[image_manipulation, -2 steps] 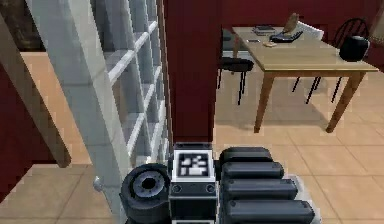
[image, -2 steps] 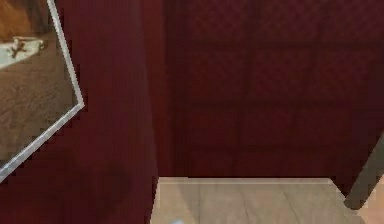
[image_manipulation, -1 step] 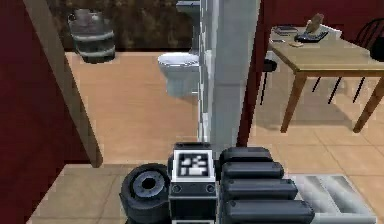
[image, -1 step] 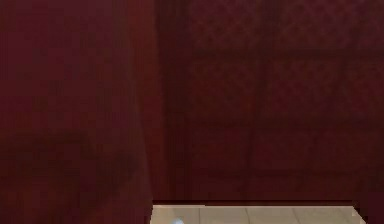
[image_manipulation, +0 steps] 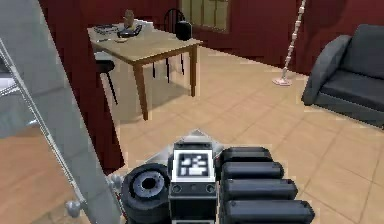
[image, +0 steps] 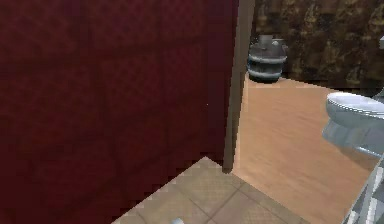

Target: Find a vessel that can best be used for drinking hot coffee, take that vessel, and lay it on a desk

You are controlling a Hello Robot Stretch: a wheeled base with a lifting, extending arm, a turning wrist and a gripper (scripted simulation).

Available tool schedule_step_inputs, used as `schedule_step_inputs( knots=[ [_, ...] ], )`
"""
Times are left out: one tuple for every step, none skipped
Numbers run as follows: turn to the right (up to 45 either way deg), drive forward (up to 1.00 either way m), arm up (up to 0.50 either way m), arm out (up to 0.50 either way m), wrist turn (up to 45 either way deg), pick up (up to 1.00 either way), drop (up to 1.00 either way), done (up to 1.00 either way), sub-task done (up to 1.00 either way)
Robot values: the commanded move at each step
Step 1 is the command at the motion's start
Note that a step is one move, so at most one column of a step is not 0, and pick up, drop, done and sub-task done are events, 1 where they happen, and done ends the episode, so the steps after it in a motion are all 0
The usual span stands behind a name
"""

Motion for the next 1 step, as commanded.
schedule_step_inputs(
  knots=[
    [12.0,0.0,0.0,0.0,0.0,0.0,0.0,0.0,0.0]
  ],
)
